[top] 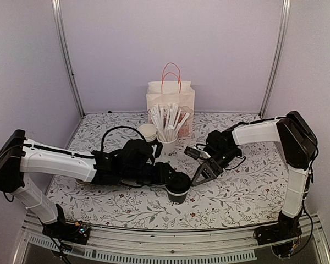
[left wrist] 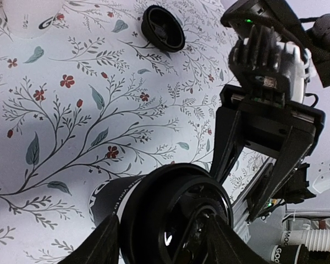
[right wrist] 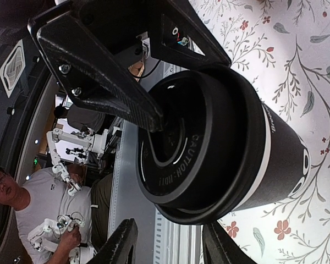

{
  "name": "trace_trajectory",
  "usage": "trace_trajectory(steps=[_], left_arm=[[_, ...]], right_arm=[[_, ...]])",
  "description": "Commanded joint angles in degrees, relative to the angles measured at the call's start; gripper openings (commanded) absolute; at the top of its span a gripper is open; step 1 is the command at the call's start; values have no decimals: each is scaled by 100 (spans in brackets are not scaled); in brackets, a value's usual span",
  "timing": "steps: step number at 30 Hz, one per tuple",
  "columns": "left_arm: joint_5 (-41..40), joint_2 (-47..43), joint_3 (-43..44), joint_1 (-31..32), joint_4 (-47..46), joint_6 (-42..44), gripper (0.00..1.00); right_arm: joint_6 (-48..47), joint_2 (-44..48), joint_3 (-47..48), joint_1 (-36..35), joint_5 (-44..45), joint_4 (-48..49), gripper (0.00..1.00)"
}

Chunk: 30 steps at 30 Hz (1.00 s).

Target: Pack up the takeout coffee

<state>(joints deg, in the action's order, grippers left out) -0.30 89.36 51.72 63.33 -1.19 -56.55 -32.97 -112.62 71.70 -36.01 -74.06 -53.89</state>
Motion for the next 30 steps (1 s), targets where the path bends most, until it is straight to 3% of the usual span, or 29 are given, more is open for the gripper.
trace_trajectory(steps=[1,23,30], left_arm=[[47,48,128,102,59,101,56],[47,53,-57,110,211,74,55],[199,231,-132,119,4,31,50]], right_arm=[[186,-53,76,-46,98,210,43],[753,-475,554,-46,355,204,47],[1214,-628,360,-38,942,492,43]])
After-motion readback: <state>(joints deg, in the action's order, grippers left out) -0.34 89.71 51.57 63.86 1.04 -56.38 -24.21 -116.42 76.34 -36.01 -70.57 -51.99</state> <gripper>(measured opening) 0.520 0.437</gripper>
